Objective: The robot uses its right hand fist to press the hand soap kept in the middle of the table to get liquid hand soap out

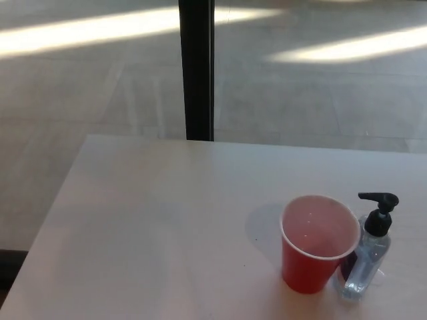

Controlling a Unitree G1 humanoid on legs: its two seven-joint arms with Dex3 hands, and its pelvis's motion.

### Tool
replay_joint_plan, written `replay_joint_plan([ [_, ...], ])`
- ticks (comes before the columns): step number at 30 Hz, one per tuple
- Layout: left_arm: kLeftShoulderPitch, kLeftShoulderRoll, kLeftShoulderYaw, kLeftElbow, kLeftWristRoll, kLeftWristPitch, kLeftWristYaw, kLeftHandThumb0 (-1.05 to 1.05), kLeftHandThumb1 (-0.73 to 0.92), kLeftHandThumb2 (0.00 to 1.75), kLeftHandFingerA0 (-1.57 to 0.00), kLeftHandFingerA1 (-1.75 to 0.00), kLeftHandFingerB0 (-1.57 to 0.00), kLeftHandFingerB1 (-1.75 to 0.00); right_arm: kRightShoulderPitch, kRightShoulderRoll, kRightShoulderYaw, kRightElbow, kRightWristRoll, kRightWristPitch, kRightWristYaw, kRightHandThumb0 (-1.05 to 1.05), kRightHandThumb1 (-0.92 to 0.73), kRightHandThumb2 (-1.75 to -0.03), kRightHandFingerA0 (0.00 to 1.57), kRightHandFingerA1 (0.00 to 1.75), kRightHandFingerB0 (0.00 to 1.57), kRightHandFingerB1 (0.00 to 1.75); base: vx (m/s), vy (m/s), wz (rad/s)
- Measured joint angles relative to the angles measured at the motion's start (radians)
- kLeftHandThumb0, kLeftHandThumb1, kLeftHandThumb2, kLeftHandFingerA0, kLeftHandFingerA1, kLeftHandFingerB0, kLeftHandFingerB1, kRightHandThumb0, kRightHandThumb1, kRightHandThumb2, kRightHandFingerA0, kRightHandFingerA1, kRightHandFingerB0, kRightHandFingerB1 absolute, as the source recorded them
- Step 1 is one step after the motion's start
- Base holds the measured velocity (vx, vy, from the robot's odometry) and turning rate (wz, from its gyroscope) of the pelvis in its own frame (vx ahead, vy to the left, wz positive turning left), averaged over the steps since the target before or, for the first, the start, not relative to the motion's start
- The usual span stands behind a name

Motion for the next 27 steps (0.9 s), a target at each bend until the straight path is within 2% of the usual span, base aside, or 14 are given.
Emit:
replay_joint_plan([
  [2, -0.006, 0.01, 0.022, 0.005, -0.006, 0.0, 0.004, -0.47, 0.71, 0.97, -0.73, -0.88, -0.62, -0.82, -0.008, -0.013, -0.053, 0.002, 0.022, 0.002, -0.001, -0.44, -0.56, -0.87, 0.74, 0.91, 0.52, 0.69, 0.0, 0.0, 0.0],
  [3, -0.01, 0.015, 0.034, 0.008, -0.01, 0.0, 0.007, -0.48, 0.71, 0.96, -0.72, -0.87, -0.6, -0.8, -0.015, -0.024, -0.092, 0.005, 0.039, 0.004, -0.006, -0.47, -0.64, -0.83, 0.71, 1.45, 0.26, 0.57, 0.0, 0.0, 0.0],
  [5, -0.017, 0.018, 0.052, 0.013, -0.018, 0.0, 0.01, -0.48, 0.71, 0.98, -0.71, -0.86, -0.57, -0.78, -0.035, -0.048, -0.149, 0.017, 0.064, 0.008, -0.014, -0.46, -0.63, -0.86, 0.83, 1.59, 0.08, 0.52, 0.0, 0.0, 0.0],
  [7, -0.022, 0.021, 0.065, 0.021, -0.023, 0.0, 0.011, -0.49, 0.7, 0.97, -0.74, -0.89, -0.61, -0.8, -0.058, -0.076, -0.207, 0.025, 0.092, 0.009, -0.022, -0.6, -0.65, -0.8, 0.78, 1.55, 0.01, 0.5, 0.0, 0.0, 0.0],
  [9, -0.027, 0.021, 0.073, 0.029, -0.028, 0.0, 0.012, -0.48, 0.7, 0.99, -0.71, -0.87, -0.6, -0.81, -0.091, -0.095, -0.259, 0.02, 0.12, 0.008, -0.033, -0.63, -0.7, -0.71, 0.27, 1.2, 0.01, 0.5, 0.0, 0.0, 0.0],
  [11, -0.028, 0.022, 0.079, 0.033, -0.031, 0.0, 0.013, -0.48, 0.7, 0.99, -0.71, -0.87, -0.6, -0.81, -0.139, -0.11, -0.301, -0.016, 0.146, 0.01, -0.049, -0.63, -0.7, -0.71, 0.27, 1.2, 0.01, 0.5, 0.0, 0.0, 0.0],
  [13, -0.032, 0.024, 0.086, 0.035, -0.035, 0.001, 0.015, -0.48, 0.7, 0.95, -0.72, -0.88, -0.61, -0.82, -0.19, -0.13, -0.332, -0.062, 0.171, 0.014, -0.064, -0.61, -0.74, -0.69, 0.08, 0.79, 0.02, 0.47, 0.0, 0.0, 0.0],
  [15, -0.034, 0.028, 0.094, 0.039, -0.038, 0.002, 0.019, -0.49, 0.71, 1.0, -0.68, -0.84, -0.55, -0.77, -0.246, -0.147, -0.348, -0.131, 0.191, 0.014, -0.073, -0.67, -0.7, -0.62, 0.33, 1.03, 0.12, 0.49, 0.0, 0.0, 0.0],
  [16, -0.035, 0.029, 0.095, 0.04, -0.039, 0.002, 0.02, -0.49, 0.71, 1.01, -0.68, -0.84, -0.51, -0.75, -0.268, -0.151, -0.349, -0.161, 0.198, 0.014, -0.075, -0.73, -0.52, -0.95, 0.38, 0.78, 0.13, 0.54, 0.0, 0.0, 0.0],
  [17, -0.036, 0.029, 0.095, 0.041, -0.039, 0.003, 0.02, -0.49, 0.71, 1.01, -0.68, -0.84, -0.51, -0.75, -0.299, -0.155, -0.348, -0.206, 0.205, 0.014, -0.076, -0.73, -0.52, -0.95, 0.38, 0.78, 0.13, 0.54, 0.0, 0.0, 0.0],
  [18, -0.037, 0.029, 0.096, 0.041, -0.039, 0.004, 0.02, -0.49, 0.71, 1.0, -0.68, -0.85, -0.53, -0.76, -0.323, -0.156, -0.347, -0.24, 0.209, 0.016, -0.077, -0.74, -0.67, -0.59, 0.63, 0.77, 0.27, 0.47, 0.0, 0.0, 0.0],
  [20, -0.037, 0.029, 0.096, 0.042, -0.039, 0.005, 0.02, -0.49, 0.72, 0.99, -0.69, -0.85, -0.54, -0.76, -0.367, -0.157, -0.332, -0.313, 0.212, 0.022, -0.082, -0.72, -0.67, -0.61, 0.83, 0.74, 0.33, 0.47, 0.0, 0.0, 0.0],
  [22, -0.037, 0.029, 0.096, 0.042, -0.039, 0.006, 0.02, -0.49, 0.72, 0.97, -0.68, -0.85, -0.57, -0.79, -0.407, -0.157, -0.31, -0.379, 0.211, 0.031, -0.089, -0.55, -0.71, -0.68, 0.84, 0.54, 0.47, 0.4, 0.0, 0.0, 0.0],
  [27, -0.039, 0.029, 0.095, 0.042, -0.039, 0.007, 0.02, -0.48, 0.72, 0.98, -0.68, -0.85, -0.56, -0.78, -0.5, -0.157, -0.241, -0.543, 0.212, 0.052, -0.093, -0.42, -0.74, -0.62, 0.89, 0.57, 0.73, 0.45, 0.0, 0.0, 0.0],
])
